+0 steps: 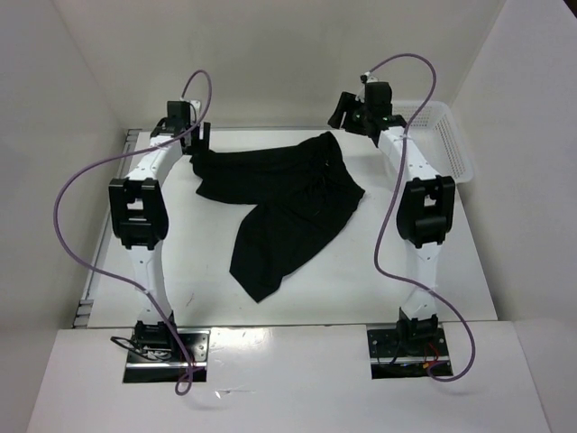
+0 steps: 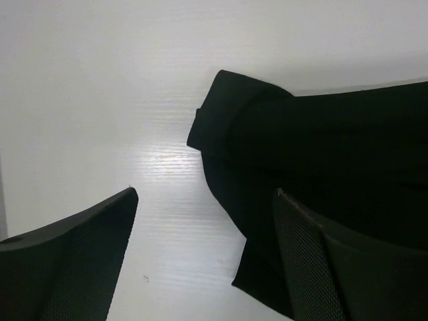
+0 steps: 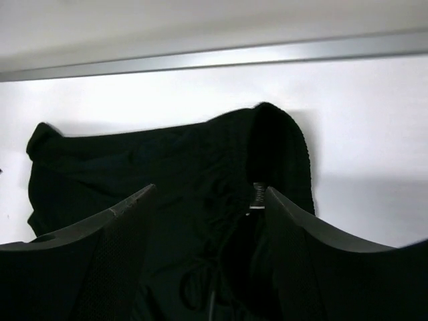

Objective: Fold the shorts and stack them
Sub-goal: Flatten the shorts out

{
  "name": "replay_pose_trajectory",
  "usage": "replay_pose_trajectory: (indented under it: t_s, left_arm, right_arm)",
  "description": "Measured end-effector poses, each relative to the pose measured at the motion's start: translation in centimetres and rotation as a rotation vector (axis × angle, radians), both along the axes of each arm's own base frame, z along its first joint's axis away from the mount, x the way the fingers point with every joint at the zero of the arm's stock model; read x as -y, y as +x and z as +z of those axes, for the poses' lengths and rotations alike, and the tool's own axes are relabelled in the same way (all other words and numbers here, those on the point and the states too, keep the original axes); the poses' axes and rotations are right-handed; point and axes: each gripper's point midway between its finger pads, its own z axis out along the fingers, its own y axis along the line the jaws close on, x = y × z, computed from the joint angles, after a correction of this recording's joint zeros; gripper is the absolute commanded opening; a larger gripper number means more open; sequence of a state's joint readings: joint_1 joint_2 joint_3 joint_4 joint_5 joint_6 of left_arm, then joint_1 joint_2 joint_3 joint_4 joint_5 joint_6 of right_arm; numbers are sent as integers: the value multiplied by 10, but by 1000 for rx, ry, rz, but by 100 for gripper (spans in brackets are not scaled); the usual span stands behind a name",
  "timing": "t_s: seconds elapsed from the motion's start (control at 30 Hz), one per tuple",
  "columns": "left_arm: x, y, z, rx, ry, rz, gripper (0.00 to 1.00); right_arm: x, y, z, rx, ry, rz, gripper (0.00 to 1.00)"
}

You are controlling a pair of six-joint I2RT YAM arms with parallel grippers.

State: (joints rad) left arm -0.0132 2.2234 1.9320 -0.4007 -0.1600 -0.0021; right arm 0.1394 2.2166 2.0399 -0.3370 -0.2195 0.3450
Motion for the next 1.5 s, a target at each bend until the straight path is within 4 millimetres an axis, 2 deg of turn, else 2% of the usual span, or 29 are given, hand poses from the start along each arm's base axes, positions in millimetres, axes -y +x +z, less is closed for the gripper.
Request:
replay_pose_trajectory:
  t_s: [0.07,0.13,0.17,0.2,0.3,0.37,0.43,0.47,0.53,0.63,0.77,0.83,0.9,0.93,0.97,1.03,1.07,1.1,1.17,1.27,1.33,1.4,1.47,1.5]
  left_arm:
    - [-1,-7,16,14,-15,-8,90]
    - [7,-28,34,29,-35,-32,90]
    - [14,-45,41,19,-45,-51,88]
    - [26,-70,47,5,-58,-83,86]
    - [70,-130,46,-69,-101,-202,79]
    - [98,-166,24,-151,-125,-285,79]
    - [116,-198,-11,-273,-142,-343,81]
    - [120,-218,-35,-360,-154,-358,82]
    - [120,-245,-64,-486,-173,-362,83]
    - [123,-267,-81,-581,-194,-372,85]
    - [142,-274,-86,-607,-213,-430,85]
    - [150,-278,-90,-624,-224,-451,78]
    - [157,-277,-90,-621,-251,-471,70]
    - [159,-277,-90,-623,-261,-475,59]
    - [161,-276,-90,-621,-271,-481,53]
    - [164,-273,-92,-621,-292,-486,37]
    - [165,-273,-93,-624,-303,-490,15]
    - [167,-273,-94,-627,-313,-500,7]
    - [173,-276,-97,-645,-347,-510,1]
    - [172,-274,-95,-652,-363,-504,0]
    - [158,-269,-95,-650,-339,-464,0]
    - [131,-252,-90,-622,-298,-381,0]
    - [90,-222,-78,-550,-251,-265,0]
    - [69,-205,-69,-499,-221,-207,5]
  right_arm:
    - [-2,-11,15,27,-38,1,66]
    - [1,-30,23,40,-81,-5,58]
    - [6,-44,22,26,-110,-10,55]
    - [14,-63,18,9,-139,-22,51]
    - [34,-99,4,-41,-208,-57,51]
    - [44,-116,-15,-87,-245,-71,52]
    - [52,-130,-43,-148,-287,-82,60]
    - [57,-138,-60,-186,-311,-87,61]
    - [65,-154,-90,-257,-358,-88,61]
    - [70,-161,-112,-305,-393,-80,64]
    - [70,-159,-128,-326,-407,-68,65]
    - [69,-157,-138,-339,-407,-57,65]
    - [67,-156,-150,-358,-408,-47,56]
    - [67,-156,-156,-370,-409,-42,50]
    - [67,-157,-162,-380,-410,-40,37]
    - [63,-156,-167,-385,-396,-32,21]
    - [63,-154,-166,-380,-395,-29,13]
    - [62,-153,-165,-372,-392,-27,1]
    - [61,-151,-164,-363,-391,-19,0]
    - [59,-152,-161,-356,-390,1,0]
    - [57,-158,-159,-356,-384,17,0]
    - [53,-172,-156,-361,-371,41,0]
    - [45,-199,-152,-375,-353,82,0]
    - [35,-219,-149,-383,-345,123,0]
